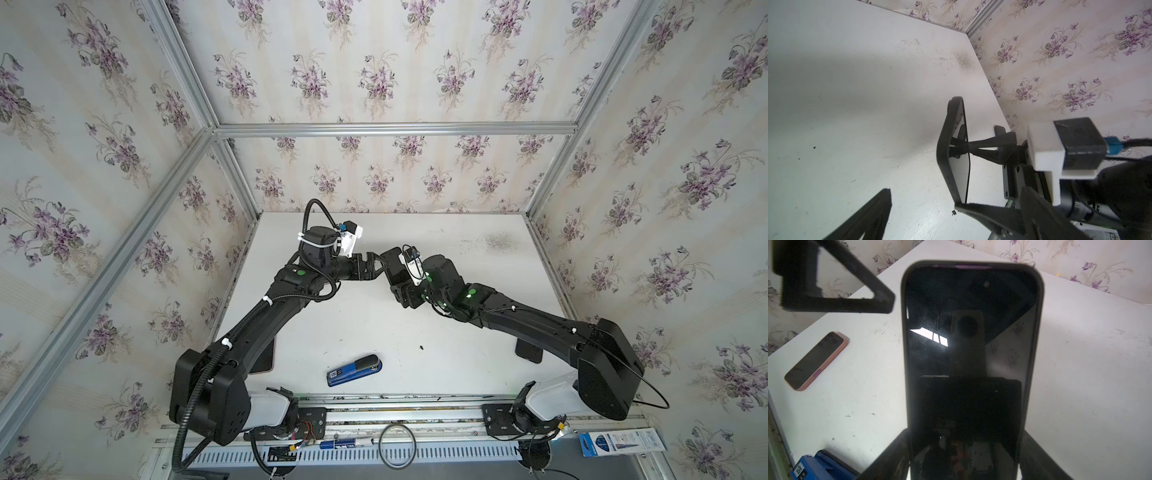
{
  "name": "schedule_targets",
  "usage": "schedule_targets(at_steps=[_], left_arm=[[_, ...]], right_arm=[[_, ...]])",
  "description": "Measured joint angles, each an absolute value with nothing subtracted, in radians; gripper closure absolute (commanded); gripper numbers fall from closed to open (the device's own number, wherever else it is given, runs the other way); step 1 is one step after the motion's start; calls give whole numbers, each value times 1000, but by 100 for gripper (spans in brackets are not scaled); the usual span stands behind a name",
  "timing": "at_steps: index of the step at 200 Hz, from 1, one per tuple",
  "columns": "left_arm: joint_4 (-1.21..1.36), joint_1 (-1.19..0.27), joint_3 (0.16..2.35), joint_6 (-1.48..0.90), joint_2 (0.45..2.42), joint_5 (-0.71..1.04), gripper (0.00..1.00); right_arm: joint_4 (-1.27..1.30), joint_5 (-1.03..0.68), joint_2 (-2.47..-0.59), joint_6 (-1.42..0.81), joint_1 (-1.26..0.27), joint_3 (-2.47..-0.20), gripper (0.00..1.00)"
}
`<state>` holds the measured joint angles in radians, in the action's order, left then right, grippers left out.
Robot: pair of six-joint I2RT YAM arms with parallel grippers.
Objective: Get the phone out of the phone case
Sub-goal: 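Lift the phone toward the left gripper and grasp its far end with left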
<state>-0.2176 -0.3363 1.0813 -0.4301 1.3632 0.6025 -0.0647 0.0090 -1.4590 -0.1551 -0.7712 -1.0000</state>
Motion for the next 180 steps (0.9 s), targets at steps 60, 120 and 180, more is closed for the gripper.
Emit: schedule_targets(at_steps=[60,120,180], left_arm=[[-217,-320,1081,-456,1387,621,38],[-217,-318,1083,-458,1405,654,62],[-202,-318,1093,-454,1422,712,94]], right_arm=[[-39,25,-1450,-141,-838,-986,59],[-34,38,-1441,-138,-849,-985,59],[-35,36,-1439,-140,-850,-979,59]])
